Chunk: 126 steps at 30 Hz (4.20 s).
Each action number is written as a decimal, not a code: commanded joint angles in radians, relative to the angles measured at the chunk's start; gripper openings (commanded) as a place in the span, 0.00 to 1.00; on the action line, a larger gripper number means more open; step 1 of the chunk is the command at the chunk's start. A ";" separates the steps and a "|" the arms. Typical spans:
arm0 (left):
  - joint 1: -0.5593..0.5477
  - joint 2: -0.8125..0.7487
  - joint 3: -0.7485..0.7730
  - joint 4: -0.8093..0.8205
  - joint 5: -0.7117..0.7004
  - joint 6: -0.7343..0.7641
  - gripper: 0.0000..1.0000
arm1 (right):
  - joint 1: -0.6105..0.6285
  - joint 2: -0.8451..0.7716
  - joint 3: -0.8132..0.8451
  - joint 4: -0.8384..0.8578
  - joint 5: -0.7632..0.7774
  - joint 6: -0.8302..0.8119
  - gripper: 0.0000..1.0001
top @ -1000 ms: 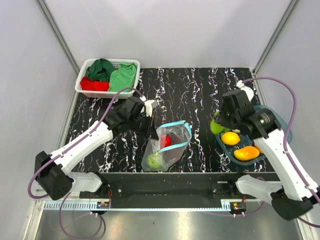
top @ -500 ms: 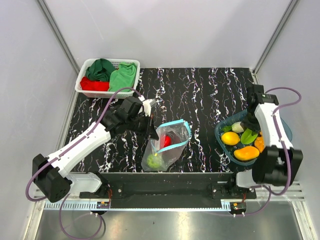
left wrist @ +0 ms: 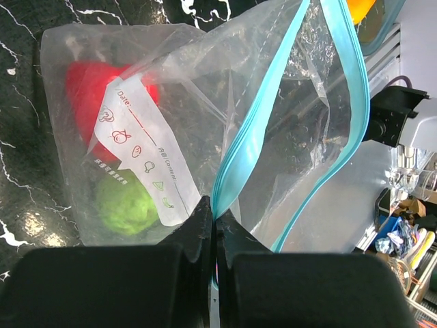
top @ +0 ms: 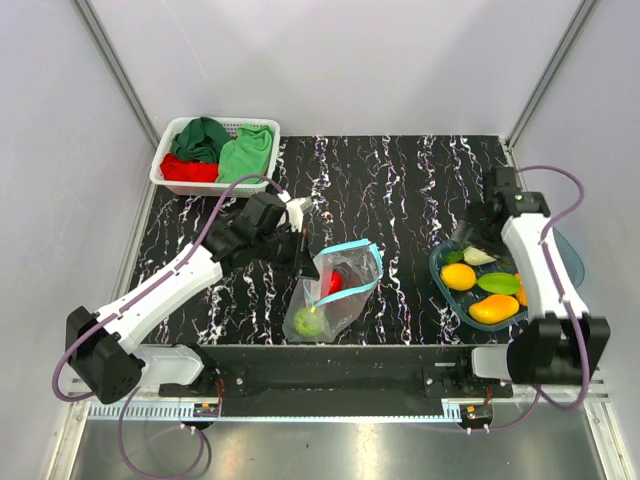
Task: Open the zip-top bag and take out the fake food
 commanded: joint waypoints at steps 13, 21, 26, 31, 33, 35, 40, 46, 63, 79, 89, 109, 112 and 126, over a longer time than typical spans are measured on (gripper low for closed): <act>0.002 0.029 0.008 0.065 0.059 -0.035 0.00 | 0.763 -0.201 0.155 0.078 -0.282 0.272 0.97; -0.008 0.027 0.050 0.064 0.051 -0.051 0.00 | 0.841 -0.072 0.088 0.322 -0.303 0.419 0.63; -0.027 -0.002 0.071 0.077 -0.001 -0.088 0.00 | 0.841 0.008 0.060 0.334 -0.358 0.487 0.39; -0.057 0.024 0.140 0.143 -0.021 -0.117 0.00 | 0.841 0.019 -0.036 0.414 -0.380 0.536 0.30; -0.080 0.027 0.156 0.174 -0.025 -0.128 0.00 | 0.841 0.023 -0.059 0.441 -0.392 0.548 0.30; -0.099 0.026 0.163 0.206 -0.022 -0.140 0.00 | 0.841 0.031 -0.092 0.478 -0.403 0.562 0.30; -0.140 0.065 0.162 0.280 0.039 -0.186 0.00 | 0.839 0.054 -0.104 0.494 -0.395 0.547 0.30; -0.150 0.101 0.131 0.418 0.106 -0.297 0.00 | 0.796 -0.022 -0.155 0.392 -0.294 0.560 0.36; -0.082 -0.016 -0.160 0.490 0.007 -0.308 0.00 | 0.796 0.165 -0.227 0.518 -0.257 0.478 0.64; -0.074 -0.031 -0.185 0.462 0.053 -0.294 0.00 | 0.796 0.304 -0.340 0.923 -0.325 0.364 0.94; -0.058 -0.048 -0.180 0.416 0.057 -0.245 0.00 | 0.796 0.263 -0.290 0.758 -0.326 0.387 0.46; -0.123 0.098 0.031 0.255 0.093 -0.153 0.00 | 0.796 0.051 -0.020 0.317 -0.303 0.698 0.41; -0.163 0.130 0.051 0.242 0.061 -0.156 0.00 | 0.772 0.062 0.000 0.301 -0.324 0.744 0.38; -0.240 0.234 0.183 0.119 -0.016 -0.117 0.00 | 0.732 0.019 0.009 0.254 -0.272 0.945 0.33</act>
